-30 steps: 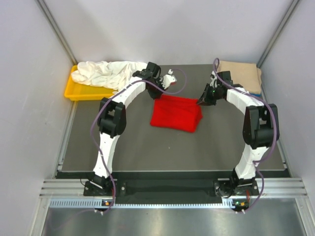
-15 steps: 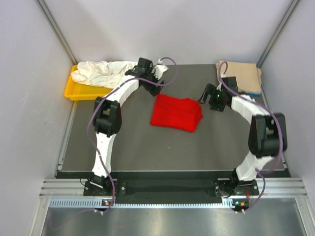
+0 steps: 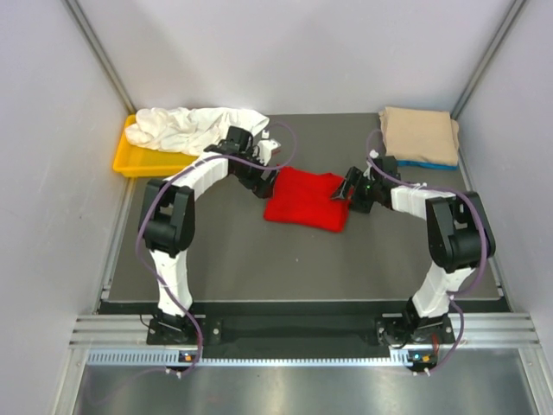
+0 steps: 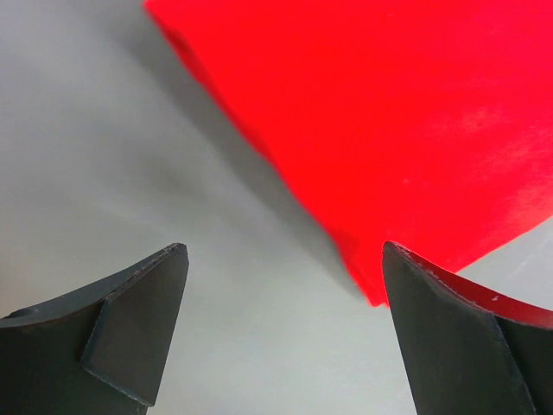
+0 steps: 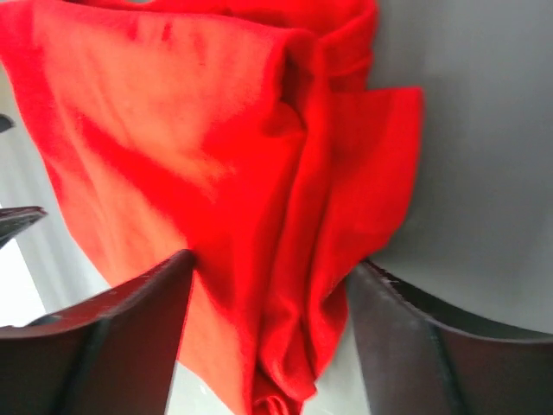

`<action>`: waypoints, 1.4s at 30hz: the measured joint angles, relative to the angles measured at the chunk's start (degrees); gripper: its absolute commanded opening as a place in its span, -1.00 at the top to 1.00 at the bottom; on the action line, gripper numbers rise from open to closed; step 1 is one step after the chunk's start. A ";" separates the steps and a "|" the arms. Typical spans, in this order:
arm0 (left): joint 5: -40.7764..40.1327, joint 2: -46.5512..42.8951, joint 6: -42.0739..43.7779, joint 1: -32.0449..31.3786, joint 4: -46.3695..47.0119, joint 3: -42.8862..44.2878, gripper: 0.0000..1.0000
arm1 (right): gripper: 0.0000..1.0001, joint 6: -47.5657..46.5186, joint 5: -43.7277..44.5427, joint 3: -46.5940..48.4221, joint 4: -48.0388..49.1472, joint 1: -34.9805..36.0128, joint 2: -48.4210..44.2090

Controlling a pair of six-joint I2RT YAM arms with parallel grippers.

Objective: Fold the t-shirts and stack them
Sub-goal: Neatly place the folded tshirt to the corner

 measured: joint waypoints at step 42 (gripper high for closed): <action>-5.01 -0.87 4.87 6.75 -5.09 3.82 -0.94 | 1.00 -35.50 26.84 84.00 -40.72 -9.42 36.41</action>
